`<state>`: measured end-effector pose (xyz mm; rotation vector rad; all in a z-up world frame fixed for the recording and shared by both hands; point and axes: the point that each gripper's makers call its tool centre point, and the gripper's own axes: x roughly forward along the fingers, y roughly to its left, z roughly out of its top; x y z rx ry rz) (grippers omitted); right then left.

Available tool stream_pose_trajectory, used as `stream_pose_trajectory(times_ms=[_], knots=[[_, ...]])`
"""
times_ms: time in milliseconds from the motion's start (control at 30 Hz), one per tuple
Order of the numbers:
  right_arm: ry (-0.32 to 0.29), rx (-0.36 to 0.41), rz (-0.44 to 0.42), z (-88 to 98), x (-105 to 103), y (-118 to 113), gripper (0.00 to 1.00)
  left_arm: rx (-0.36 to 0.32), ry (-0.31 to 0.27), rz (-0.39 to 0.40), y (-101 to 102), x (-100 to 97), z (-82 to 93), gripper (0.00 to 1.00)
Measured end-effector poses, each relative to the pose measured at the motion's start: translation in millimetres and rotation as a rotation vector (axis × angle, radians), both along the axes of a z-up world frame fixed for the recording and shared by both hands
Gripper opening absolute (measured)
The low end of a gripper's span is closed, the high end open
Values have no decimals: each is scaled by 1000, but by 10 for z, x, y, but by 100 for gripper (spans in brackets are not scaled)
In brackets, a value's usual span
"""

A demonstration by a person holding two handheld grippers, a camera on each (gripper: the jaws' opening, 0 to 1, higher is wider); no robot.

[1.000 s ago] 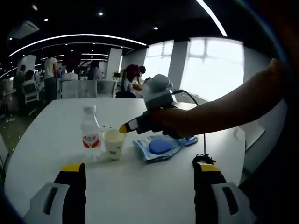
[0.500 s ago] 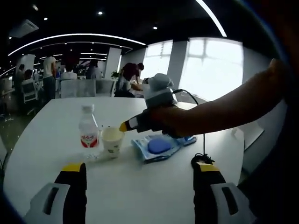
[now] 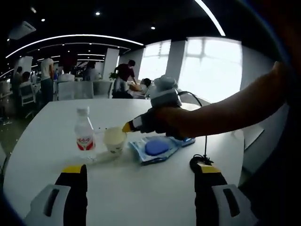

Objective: Arrange the tabletop items into an orderly group along one side of the table until the central work area is clear of visible clutter.

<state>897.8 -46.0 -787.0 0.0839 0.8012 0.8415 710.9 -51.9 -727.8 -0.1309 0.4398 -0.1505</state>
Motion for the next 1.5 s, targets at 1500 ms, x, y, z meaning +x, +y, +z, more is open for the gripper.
stream_pose_trajectory(times_ms=[1500], knots=[[19, -17, -6, -44, -96, -89, 4, 12, -16, 29, -54, -165, 51, 94]])
